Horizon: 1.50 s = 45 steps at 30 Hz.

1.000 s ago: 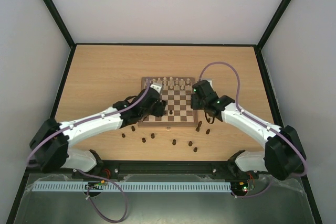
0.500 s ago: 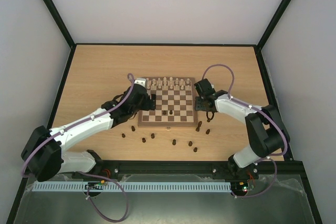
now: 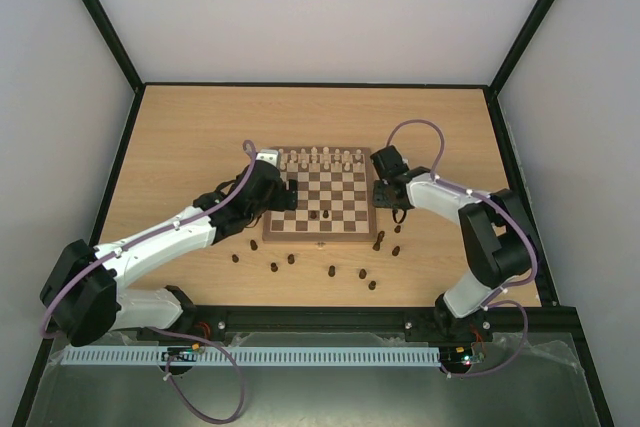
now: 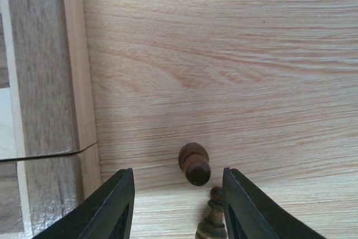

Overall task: Set up the chess pieces on the board
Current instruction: Pick up the chess piece at the center of the board.

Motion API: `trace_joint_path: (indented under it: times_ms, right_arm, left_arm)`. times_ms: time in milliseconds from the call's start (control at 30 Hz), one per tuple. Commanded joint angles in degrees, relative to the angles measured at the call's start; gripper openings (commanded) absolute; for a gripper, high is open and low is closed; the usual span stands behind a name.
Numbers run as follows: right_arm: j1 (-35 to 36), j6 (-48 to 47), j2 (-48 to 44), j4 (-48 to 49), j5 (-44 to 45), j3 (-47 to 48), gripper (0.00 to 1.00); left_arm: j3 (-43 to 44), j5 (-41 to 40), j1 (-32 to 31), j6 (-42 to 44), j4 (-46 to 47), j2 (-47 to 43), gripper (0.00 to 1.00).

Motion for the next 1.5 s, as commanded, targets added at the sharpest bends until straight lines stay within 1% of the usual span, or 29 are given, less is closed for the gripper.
trace_joint_path:
  times_ms: [0,467,633,867,1100,1267,1333,1467]
  right_arm:
    - [-0.9,0.8,1.0,-1.2,1.8,1.8,0.43]
    - [-2.4,0.8,3.6,-1.1,1.8,3.7,0.36]
    - [-2.6,0.7,3.9,-0.7,2.0,3.9,0.28]
    - [-2.9,0.8,3.6,-0.3,1.7,3.4,0.15]
    - [-2.9,0.8,3.9,-0.1,1.2,3.3,0.15]
    - [-2.9,0.7,3.9,0.0,0.6,3.1,0.08]
    - [-2.9,0.7,3.3,0.0,0.5,3.1,0.07]
    - [-2.9,0.6,-0.8,0.0,0.0,2.2,0.06]
  left_arm:
    - [-0.4,0.2,0.1,-0.7,-0.1,-1.1,0.99]
    - [-0.5,0.4,0.2,-0.6,0.0,-1.4,0.99]
    - [-0.5,0.5,0.2,-0.5,0.0,-1.2,0.99]
    - [-0.5,0.6,0.2,-0.5,0.0,-1.4,0.99]
    - [-0.5,0.5,0.3,-0.4,0.0,-1.3,0.99]
    - [-0.5,0.3,0.3,-0.4,-0.1,-1.3,0.99]
    - [-0.5,0.1,0.4,-0.4,-0.1,-1.3,0.99]
    - [-1.2,-1.1,1.3,-0.7,-0.1,-2.3,0.99]
